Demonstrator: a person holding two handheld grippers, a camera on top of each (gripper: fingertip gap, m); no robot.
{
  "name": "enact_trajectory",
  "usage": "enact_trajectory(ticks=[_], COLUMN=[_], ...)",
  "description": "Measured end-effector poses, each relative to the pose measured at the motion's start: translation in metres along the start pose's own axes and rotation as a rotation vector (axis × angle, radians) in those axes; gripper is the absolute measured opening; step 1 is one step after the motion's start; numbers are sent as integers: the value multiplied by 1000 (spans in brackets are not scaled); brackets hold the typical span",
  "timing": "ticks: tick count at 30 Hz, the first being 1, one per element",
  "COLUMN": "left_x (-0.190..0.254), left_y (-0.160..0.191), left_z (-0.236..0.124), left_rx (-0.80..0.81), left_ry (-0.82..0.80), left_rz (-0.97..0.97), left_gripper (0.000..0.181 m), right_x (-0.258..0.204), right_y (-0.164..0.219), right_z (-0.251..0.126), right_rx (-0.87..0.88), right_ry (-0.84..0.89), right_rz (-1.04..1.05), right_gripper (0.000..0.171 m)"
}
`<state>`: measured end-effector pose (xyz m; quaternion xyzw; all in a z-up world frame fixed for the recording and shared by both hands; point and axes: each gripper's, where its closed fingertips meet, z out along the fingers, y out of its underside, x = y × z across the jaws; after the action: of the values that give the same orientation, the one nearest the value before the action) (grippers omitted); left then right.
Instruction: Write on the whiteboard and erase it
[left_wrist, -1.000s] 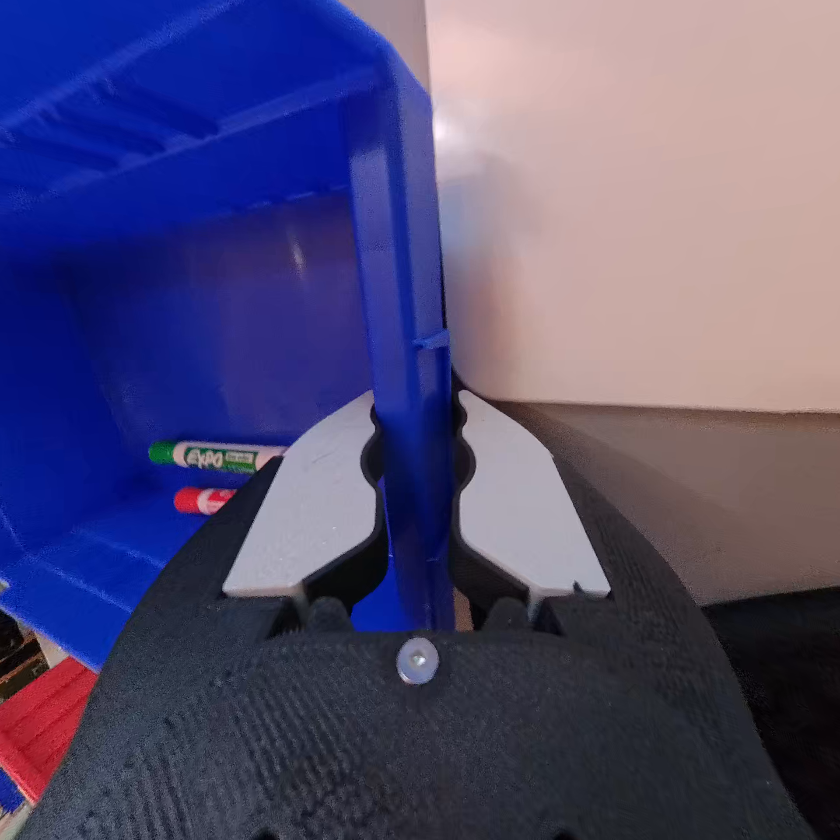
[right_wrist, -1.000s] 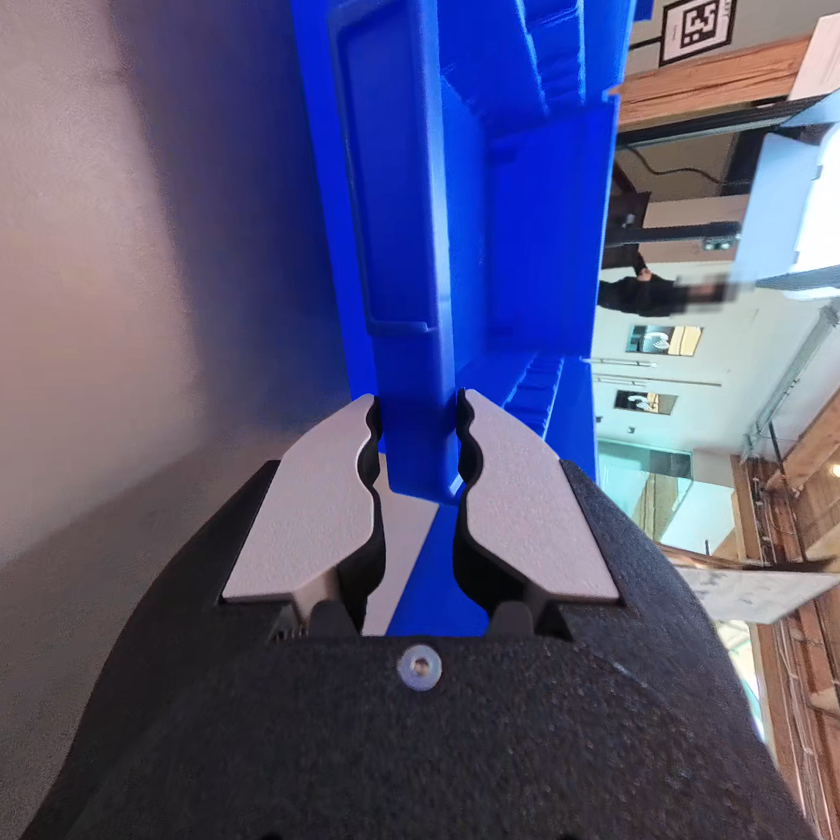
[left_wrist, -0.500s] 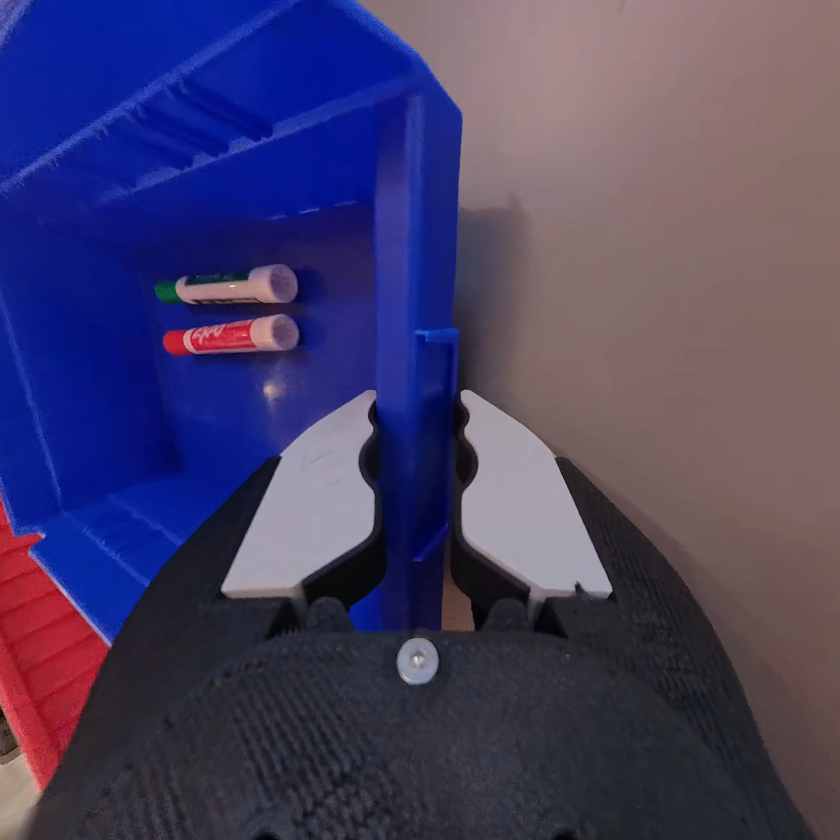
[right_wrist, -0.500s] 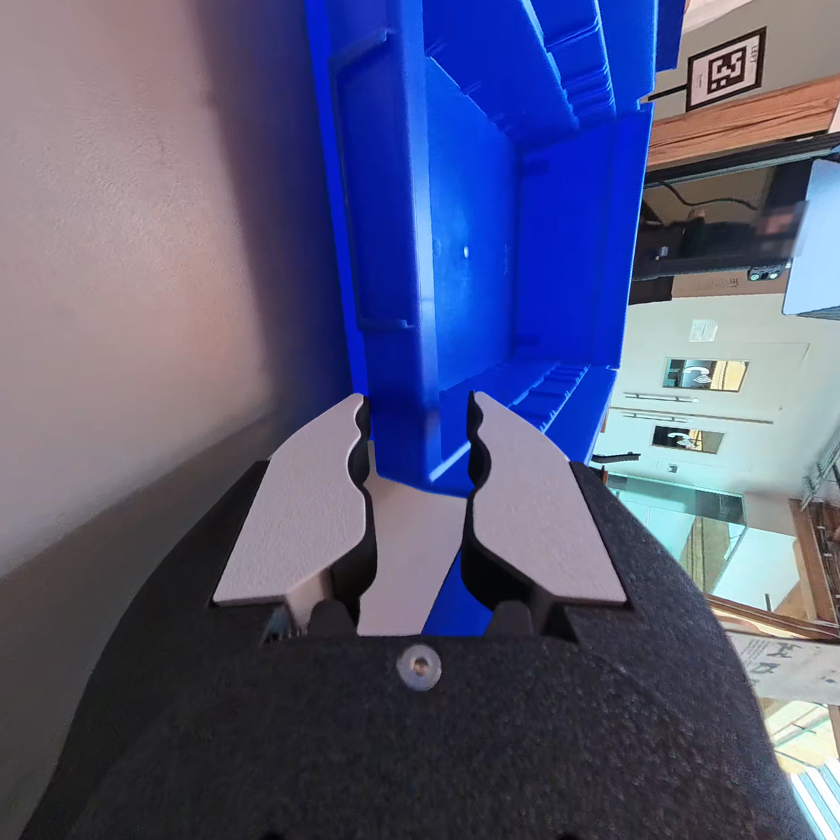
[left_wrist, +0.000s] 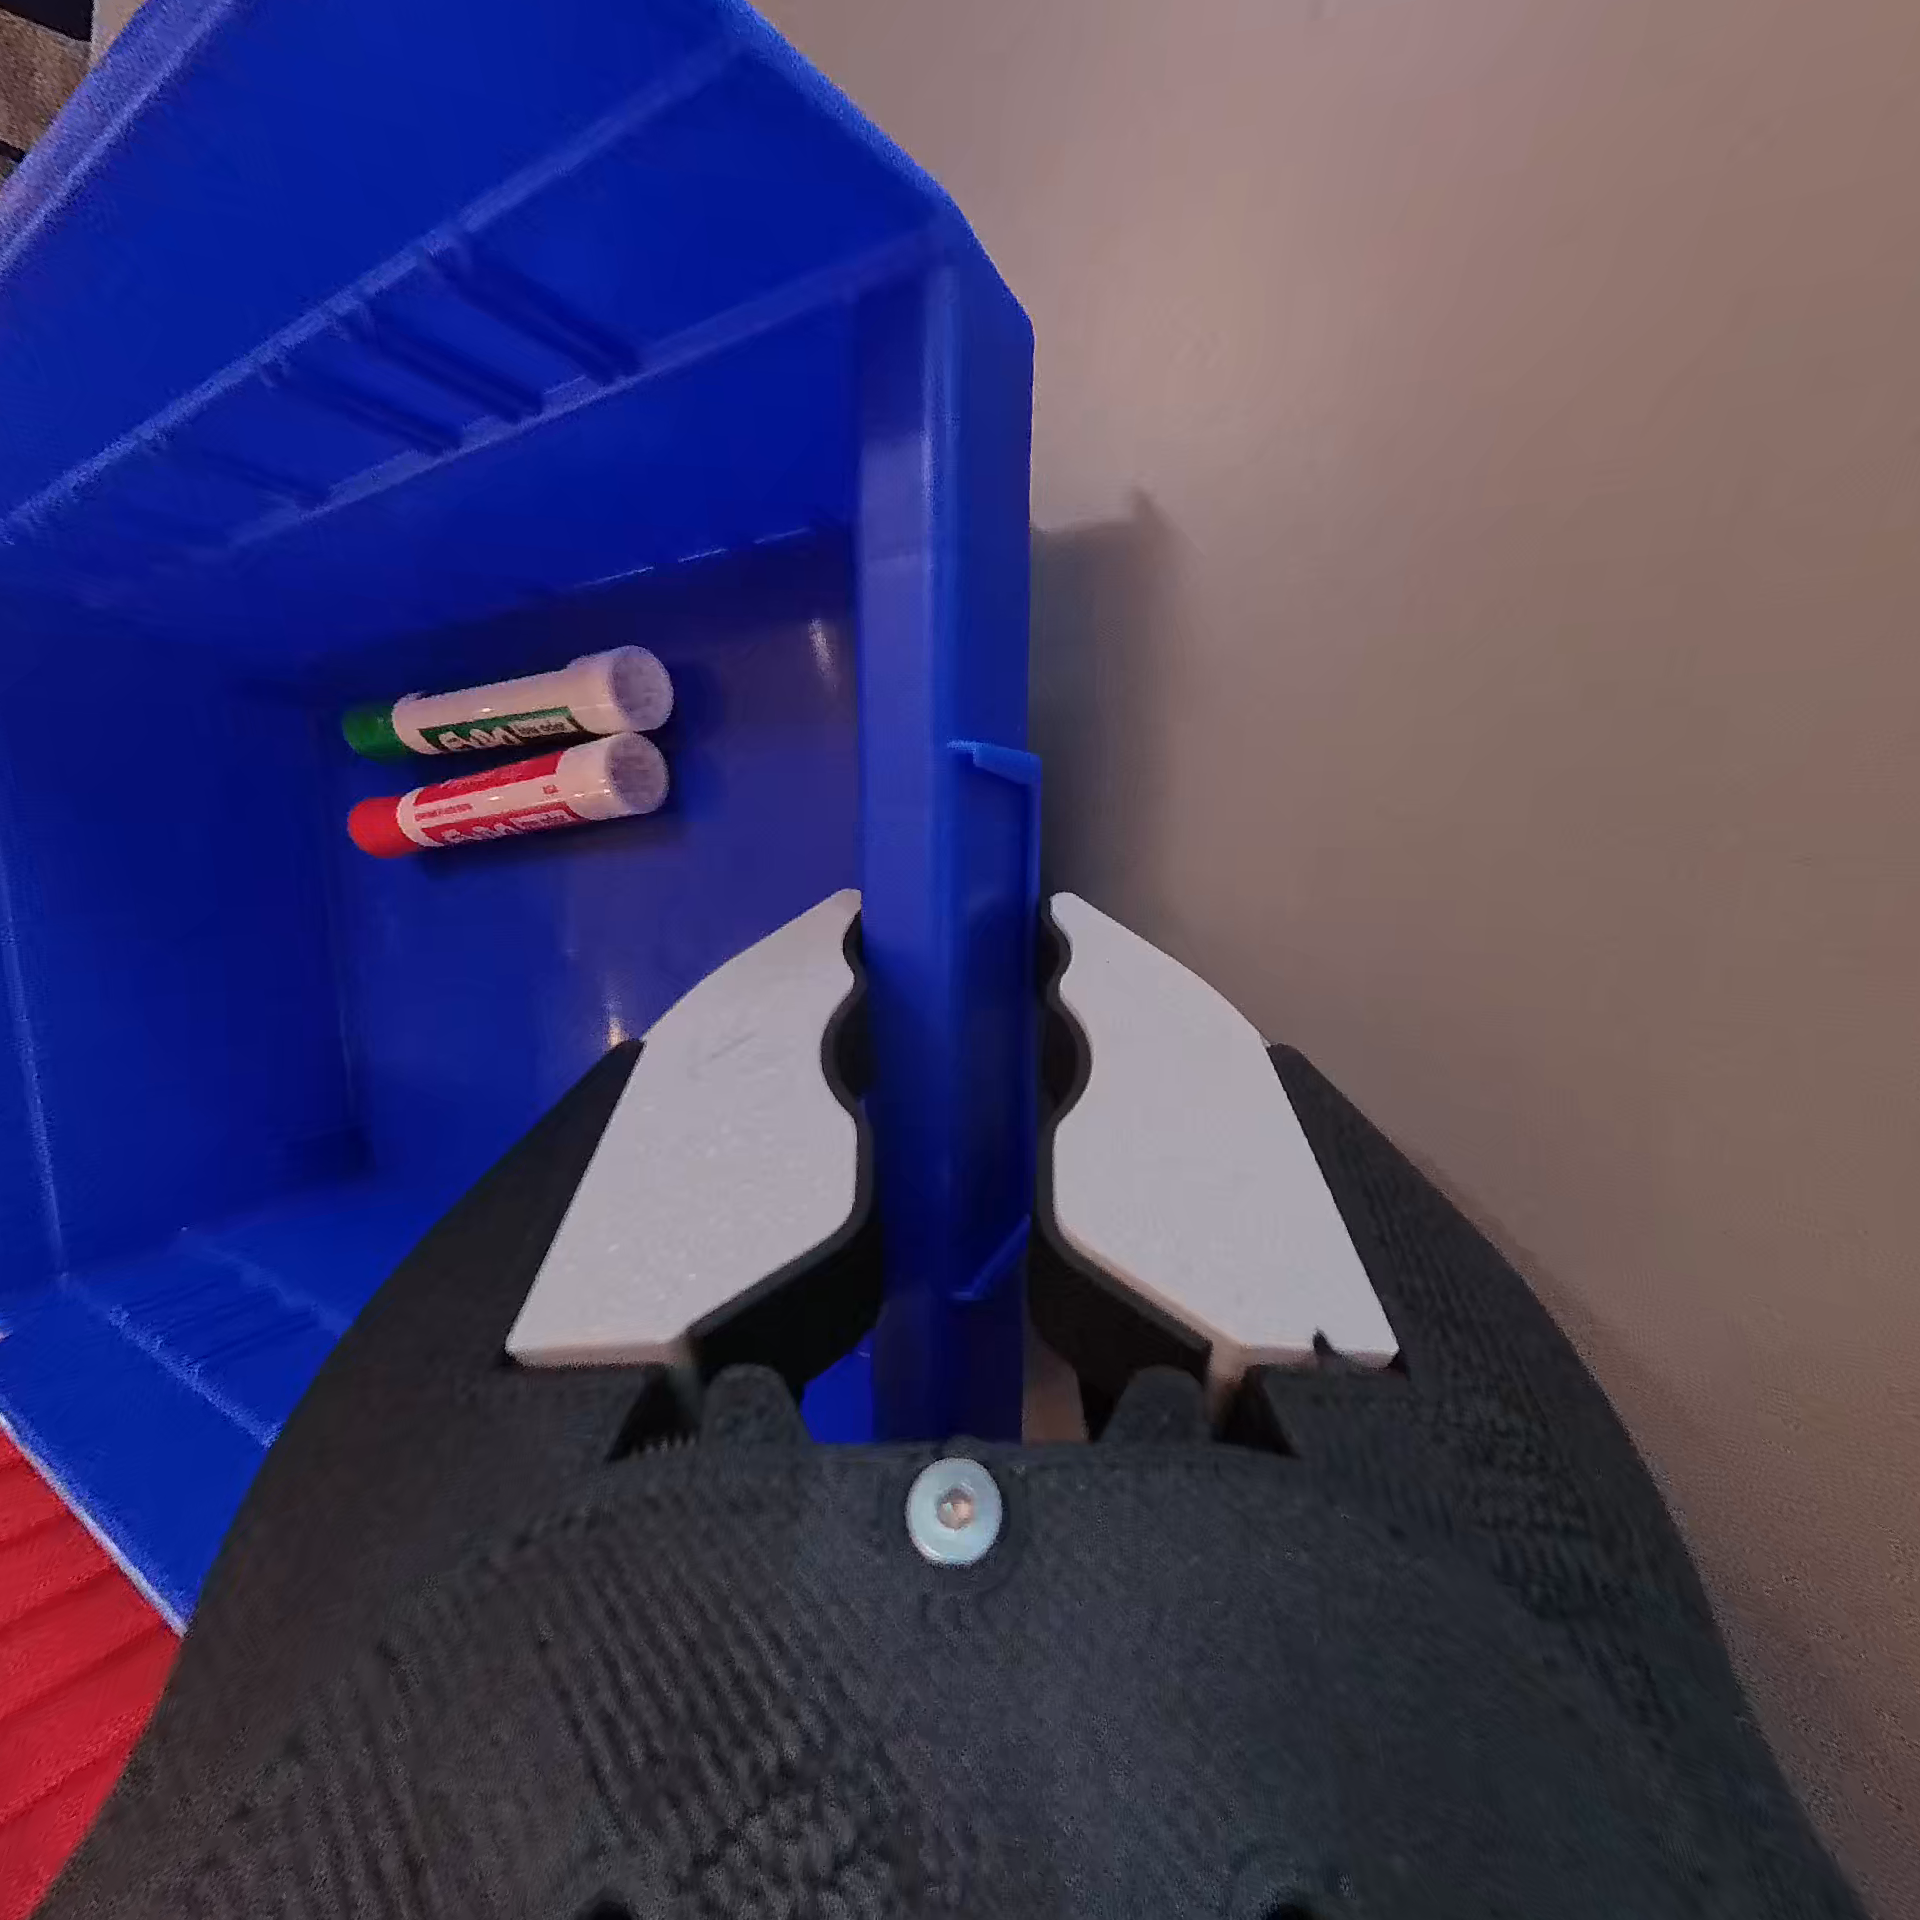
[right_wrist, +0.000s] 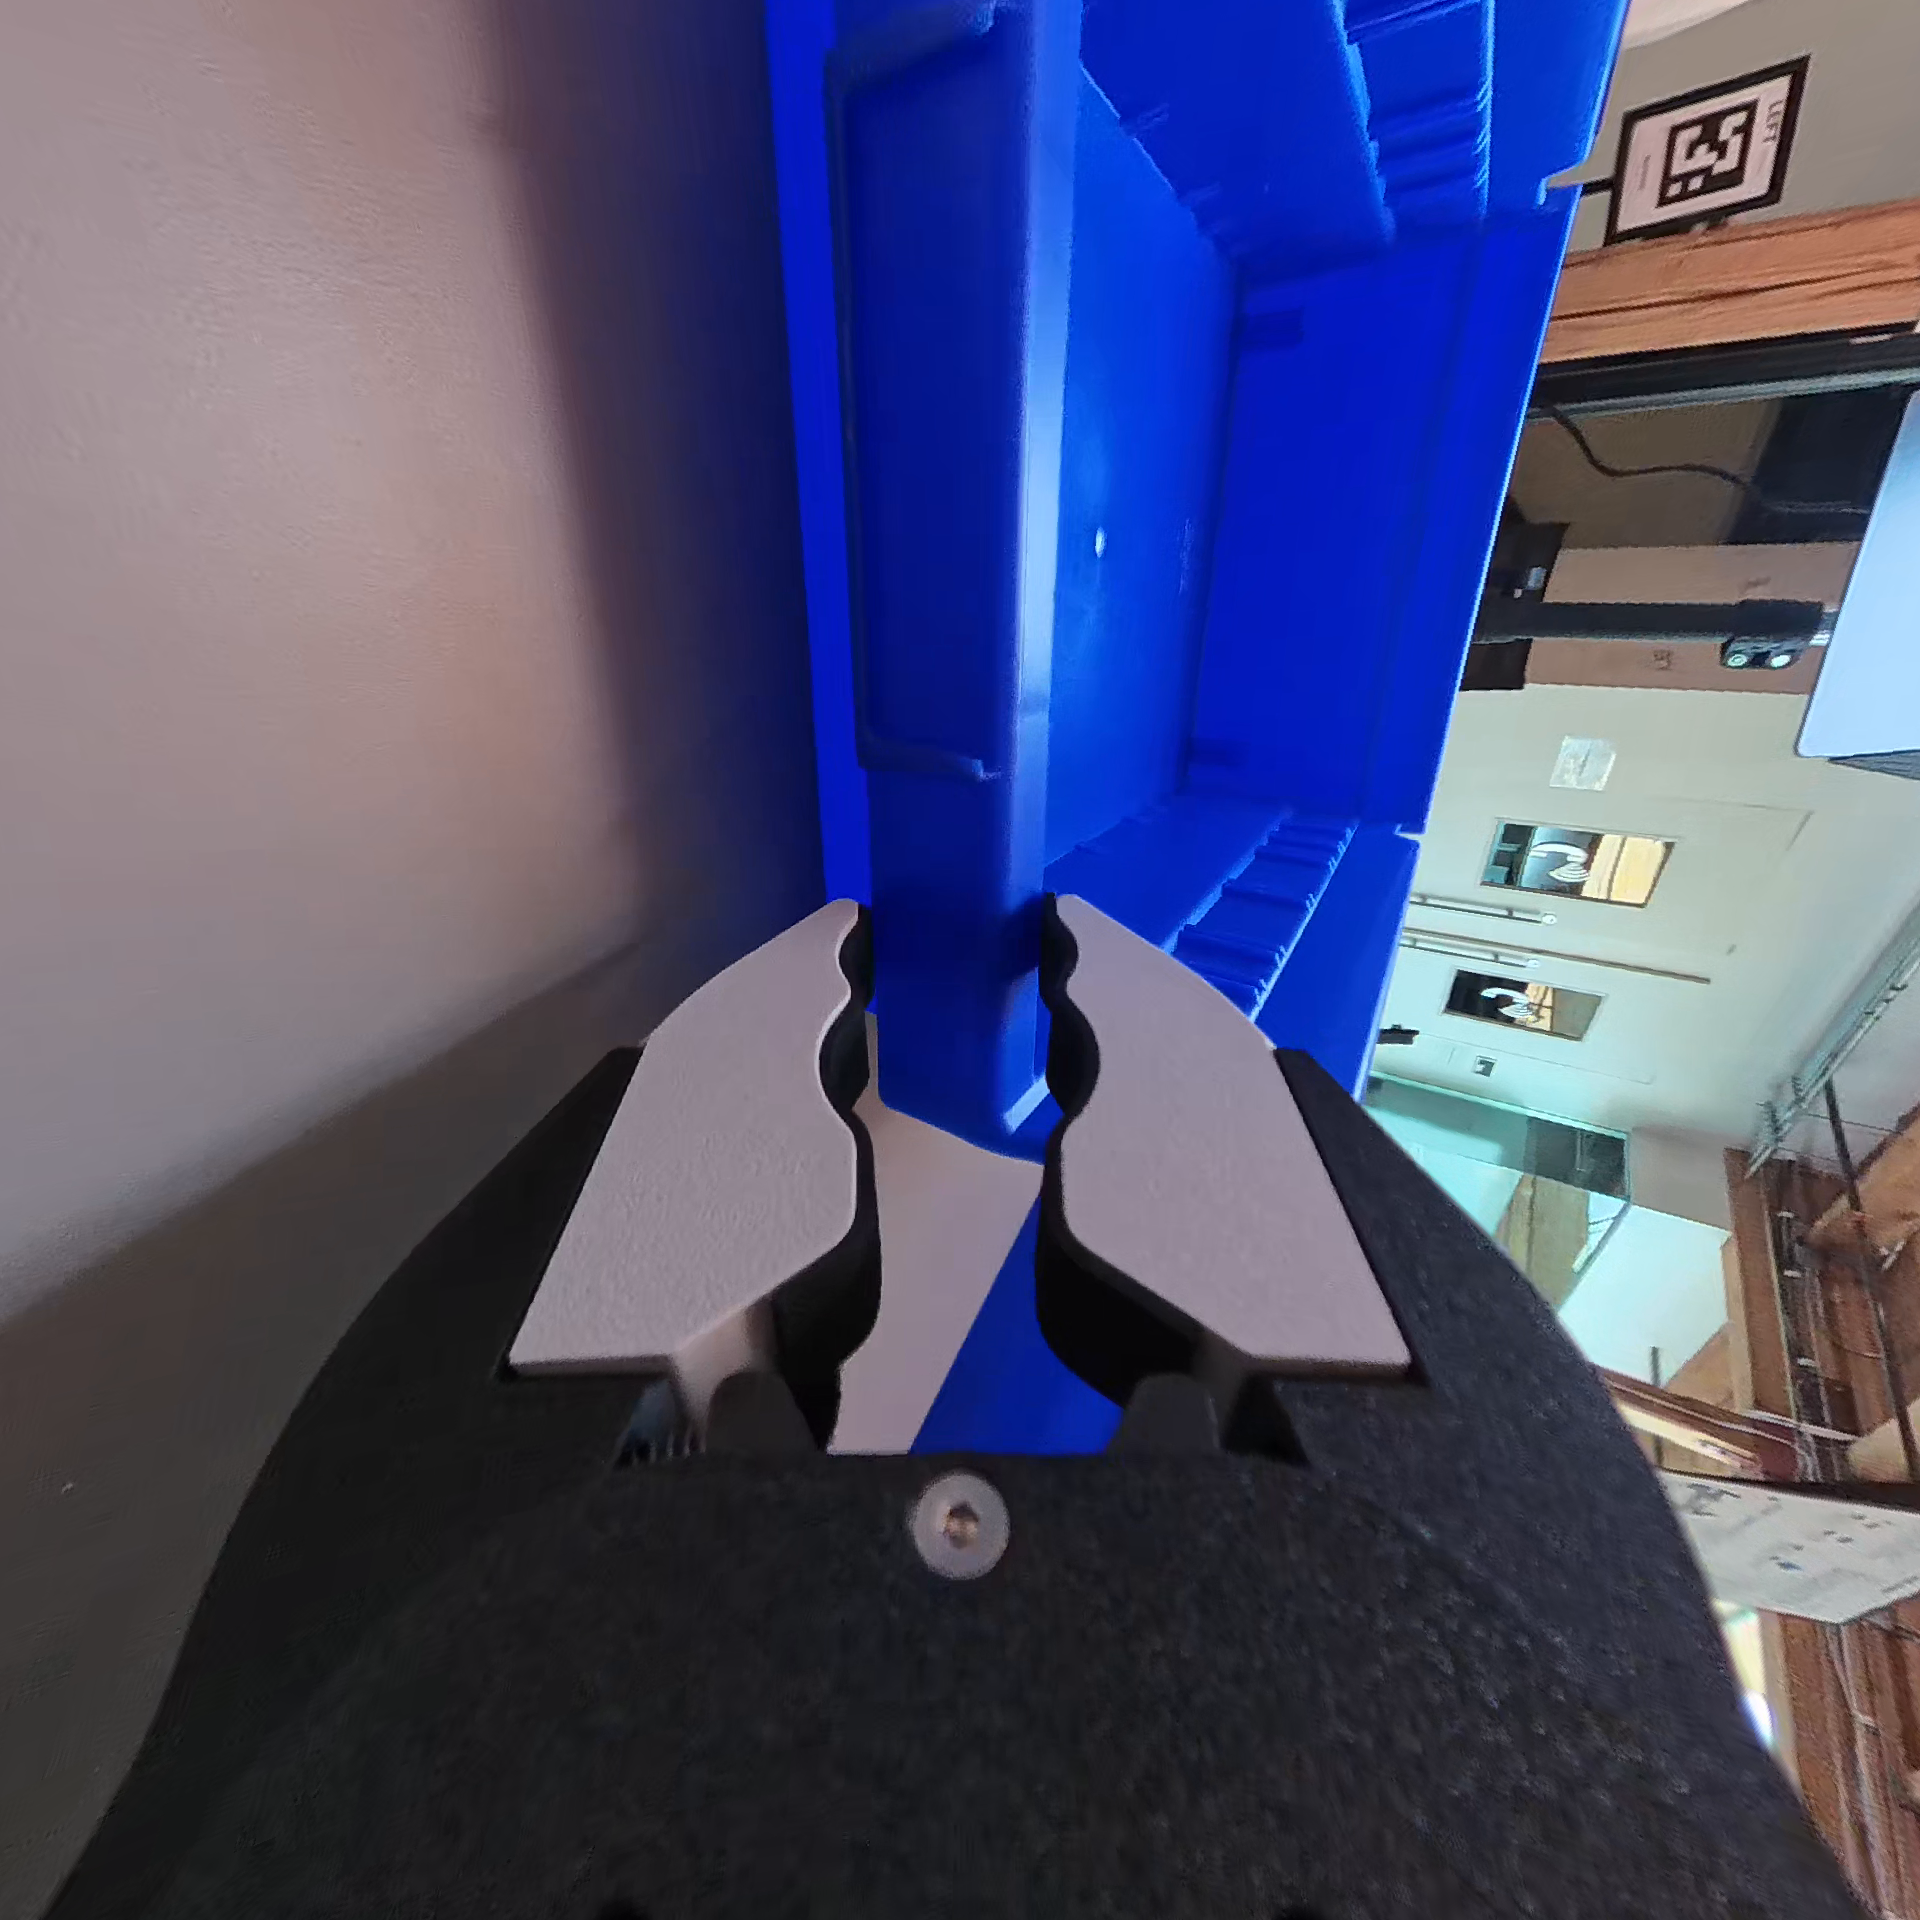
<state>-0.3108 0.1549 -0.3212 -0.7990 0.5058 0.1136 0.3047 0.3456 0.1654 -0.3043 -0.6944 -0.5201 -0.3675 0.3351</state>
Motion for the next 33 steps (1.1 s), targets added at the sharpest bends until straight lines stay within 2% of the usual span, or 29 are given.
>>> enact_trajectory(ticks=[6, 17, 22, 26, 29, 31, 33], left_x=[-10, -31, -39, -43, -30, -18, -2], left_y=[1, -2, -8, -48, -98, -134, -167], left_z=[5, 20, 23, -12, -48, -71, -91], left_rx=[7, -11, -11, 224, 488, 675, 840], left_ry=[-5, -27, -72, -87, -17, 17, 86], left_rz=[17, -14, -44, -130, -158, -154, -175], left_gripper=[29, 30, 32, 43, 40, 27, 3], right_x=[-1, 8, 12, 13, 13, 15, 14], right_y=[-10, -11, -28, -83, -124, -151, -179], right_z=[-3, 11, -8, -42, -59, -66, -69], right_rx=[5, -103, -78, 144, 305, 396, 471], right_ry=[-44, -24, -51, -148, -233, -278, -346], right_rz=[113, 100, 209, 389, 488, 545, 617], right_gripper=[30, 30, 33, 36, 39, 43, 44])
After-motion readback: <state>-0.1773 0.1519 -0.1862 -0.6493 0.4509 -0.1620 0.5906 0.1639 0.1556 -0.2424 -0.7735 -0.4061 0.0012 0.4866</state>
